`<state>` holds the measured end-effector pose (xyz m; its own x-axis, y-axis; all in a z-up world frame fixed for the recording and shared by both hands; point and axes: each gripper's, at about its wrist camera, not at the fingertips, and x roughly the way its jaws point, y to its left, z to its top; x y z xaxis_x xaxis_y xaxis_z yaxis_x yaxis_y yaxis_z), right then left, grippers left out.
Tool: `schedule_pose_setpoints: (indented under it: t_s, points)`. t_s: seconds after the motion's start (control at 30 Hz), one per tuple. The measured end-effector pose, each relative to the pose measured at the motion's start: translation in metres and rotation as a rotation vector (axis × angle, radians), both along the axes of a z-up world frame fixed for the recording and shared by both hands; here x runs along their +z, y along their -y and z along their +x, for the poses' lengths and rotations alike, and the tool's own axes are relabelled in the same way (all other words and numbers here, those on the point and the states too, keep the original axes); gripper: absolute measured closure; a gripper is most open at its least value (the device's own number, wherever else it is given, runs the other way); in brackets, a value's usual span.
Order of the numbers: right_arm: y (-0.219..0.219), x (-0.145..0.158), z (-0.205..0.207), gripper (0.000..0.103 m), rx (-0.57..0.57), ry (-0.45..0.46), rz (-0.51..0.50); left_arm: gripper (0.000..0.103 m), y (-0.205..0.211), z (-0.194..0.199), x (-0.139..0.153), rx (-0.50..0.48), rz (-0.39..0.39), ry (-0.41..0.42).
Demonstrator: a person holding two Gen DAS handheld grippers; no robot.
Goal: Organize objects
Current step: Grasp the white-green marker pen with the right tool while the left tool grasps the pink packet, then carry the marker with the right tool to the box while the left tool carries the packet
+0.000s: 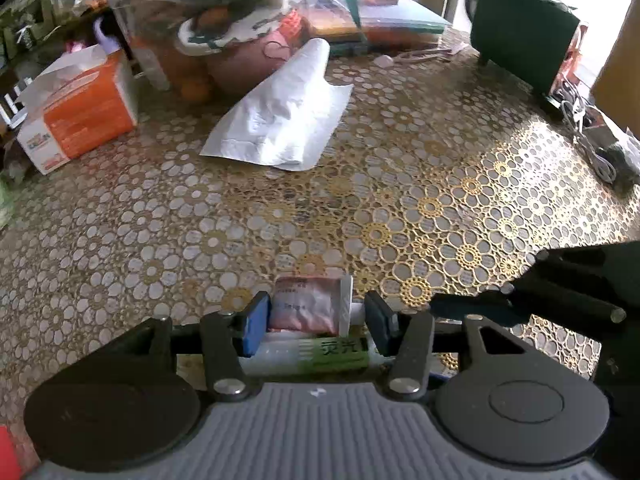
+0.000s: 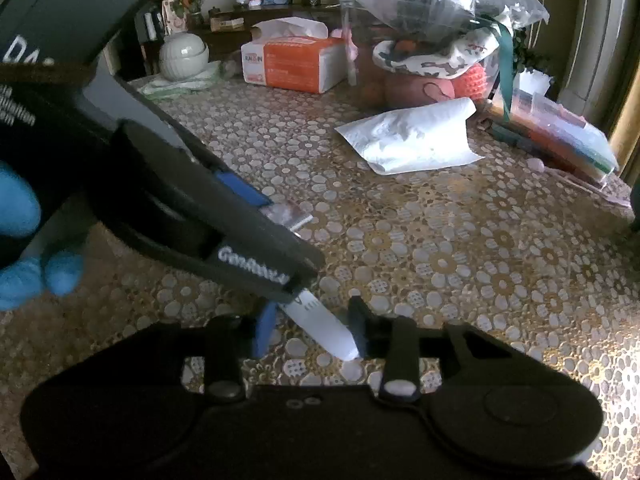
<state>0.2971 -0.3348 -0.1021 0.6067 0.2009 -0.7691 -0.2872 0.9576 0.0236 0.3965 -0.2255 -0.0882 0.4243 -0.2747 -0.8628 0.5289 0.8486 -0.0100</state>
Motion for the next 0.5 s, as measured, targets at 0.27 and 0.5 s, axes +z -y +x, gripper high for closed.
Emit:
schedule_pose_setpoints:
  t_s: [0.27, 0.5]
  points:
    - [-0.012, 0.001, -0.012, 0.084, -0.008, 0.006, -0.050, 0.053, -0.026, -0.001, 0.024, 0.091, -0.080, 0.022]
    - [-0.018, 0.002, -0.026, 0.087, -0.032, -0.023, 0.001, 0.053, -0.054, -0.022, 0.049, 0.138, -0.137, 0.043]
